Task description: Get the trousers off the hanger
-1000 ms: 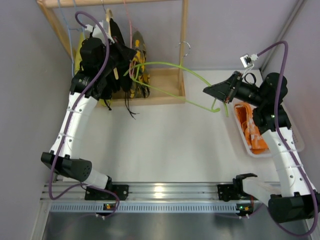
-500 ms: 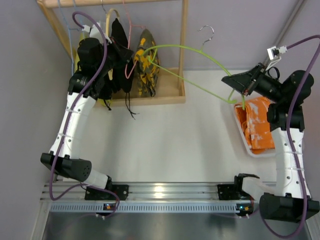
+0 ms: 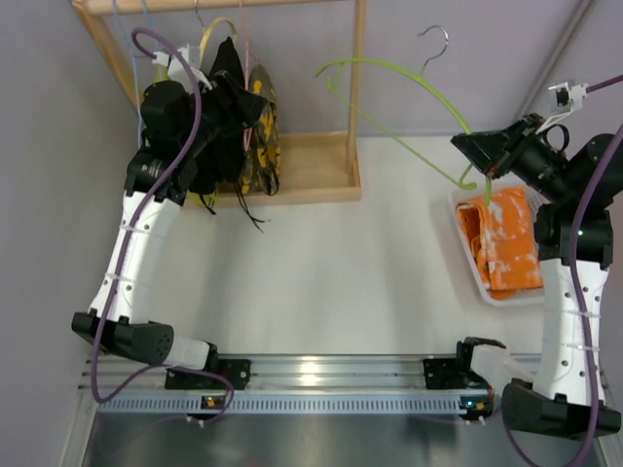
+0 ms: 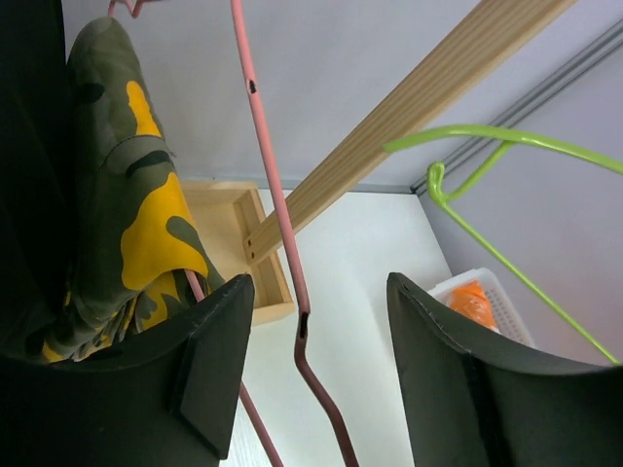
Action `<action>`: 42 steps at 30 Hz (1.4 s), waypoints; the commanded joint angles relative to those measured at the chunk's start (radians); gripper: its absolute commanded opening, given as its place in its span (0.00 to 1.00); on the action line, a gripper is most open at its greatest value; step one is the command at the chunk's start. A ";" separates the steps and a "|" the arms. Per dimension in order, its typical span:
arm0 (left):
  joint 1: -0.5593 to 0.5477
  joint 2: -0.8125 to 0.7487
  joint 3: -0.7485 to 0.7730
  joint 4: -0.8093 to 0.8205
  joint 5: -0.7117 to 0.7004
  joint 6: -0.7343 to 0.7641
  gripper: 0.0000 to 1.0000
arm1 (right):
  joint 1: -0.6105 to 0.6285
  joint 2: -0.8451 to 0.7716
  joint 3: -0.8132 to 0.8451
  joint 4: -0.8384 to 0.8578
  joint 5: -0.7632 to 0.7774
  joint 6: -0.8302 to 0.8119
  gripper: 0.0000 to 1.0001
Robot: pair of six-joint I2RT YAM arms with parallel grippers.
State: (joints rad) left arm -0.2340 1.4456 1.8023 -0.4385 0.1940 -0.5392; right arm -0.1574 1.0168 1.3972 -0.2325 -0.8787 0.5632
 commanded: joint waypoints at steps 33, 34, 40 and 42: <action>0.002 -0.378 -0.259 0.227 -0.034 0.153 0.99 | 0.680 0.569 0.697 -0.090 0.909 -0.493 0.00; 0.002 -0.378 -0.258 0.228 -0.036 0.151 0.99 | 0.680 0.575 0.706 -0.094 0.919 -0.493 0.00; 0.002 -0.390 -0.251 0.227 -0.015 0.157 0.99 | 0.680 0.637 0.729 -0.084 0.943 -0.529 0.00; 0.002 -0.398 -0.254 0.225 0.004 0.171 0.99 | 0.680 0.652 0.732 -0.079 0.943 -0.531 0.00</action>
State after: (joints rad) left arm -0.2340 1.0771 1.5452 -0.2722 0.1707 -0.3946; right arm 0.5144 1.6493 2.0716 -0.3889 0.0422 0.0616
